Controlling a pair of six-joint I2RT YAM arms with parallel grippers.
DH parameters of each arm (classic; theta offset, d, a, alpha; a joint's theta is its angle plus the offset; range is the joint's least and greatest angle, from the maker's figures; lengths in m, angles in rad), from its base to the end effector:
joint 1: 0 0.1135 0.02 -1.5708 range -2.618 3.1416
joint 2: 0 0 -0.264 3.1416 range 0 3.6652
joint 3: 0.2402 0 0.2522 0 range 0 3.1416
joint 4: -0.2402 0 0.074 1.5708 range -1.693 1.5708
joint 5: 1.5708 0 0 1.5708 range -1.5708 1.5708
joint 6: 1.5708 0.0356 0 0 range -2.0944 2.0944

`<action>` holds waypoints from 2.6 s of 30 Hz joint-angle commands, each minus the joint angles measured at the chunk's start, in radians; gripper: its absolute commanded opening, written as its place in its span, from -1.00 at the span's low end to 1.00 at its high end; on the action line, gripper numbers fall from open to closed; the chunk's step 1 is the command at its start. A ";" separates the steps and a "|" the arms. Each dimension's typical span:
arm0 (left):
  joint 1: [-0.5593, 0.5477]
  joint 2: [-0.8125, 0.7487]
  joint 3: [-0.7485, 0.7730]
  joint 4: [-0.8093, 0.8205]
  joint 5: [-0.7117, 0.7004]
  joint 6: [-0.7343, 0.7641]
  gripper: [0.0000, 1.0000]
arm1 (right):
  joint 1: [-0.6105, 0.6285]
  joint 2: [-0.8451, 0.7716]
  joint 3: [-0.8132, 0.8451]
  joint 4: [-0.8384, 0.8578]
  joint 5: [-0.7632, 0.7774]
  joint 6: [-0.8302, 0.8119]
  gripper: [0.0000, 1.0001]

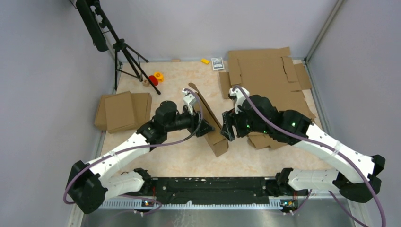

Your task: Fold the paper box

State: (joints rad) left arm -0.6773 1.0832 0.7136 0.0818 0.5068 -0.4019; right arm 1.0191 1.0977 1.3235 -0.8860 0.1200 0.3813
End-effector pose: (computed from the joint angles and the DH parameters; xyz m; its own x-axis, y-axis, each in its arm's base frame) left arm 0.1818 -0.1684 0.2844 -0.5598 0.0113 -0.8286 0.7515 0.4282 -0.5019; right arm 0.1144 0.1778 0.3948 -0.5946 -0.2612 -0.7605 -0.6192 0.7521 0.2258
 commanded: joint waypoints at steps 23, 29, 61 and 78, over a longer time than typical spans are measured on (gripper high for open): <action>0.018 -0.087 0.376 -0.662 -0.036 1.185 0.74 | 0.011 -0.049 -0.187 0.093 0.058 0.312 0.67; 0.023 0.011 0.501 -0.782 0.057 1.506 0.97 | 0.011 -0.109 -0.206 0.090 0.068 0.302 0.68; -0.154 0.621 1.008 -1.324 -0.155 1.712 0.97 | 0.011 -0.257 -0.260 0.096 0.073 0.273 0.70; -0.165 0.583 1.041 -1.349 -0.211 1.711 0.97 | 0.011 -0.264 -0.270 0.109 0.066 0.258 0.69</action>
State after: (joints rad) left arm -0.8406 1.6825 1.7363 -1.2503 0.3431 1.2942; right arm 1.0195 0.8463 1.0466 -0.8017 0.1795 0.6575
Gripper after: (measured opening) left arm 0.985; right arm 0.847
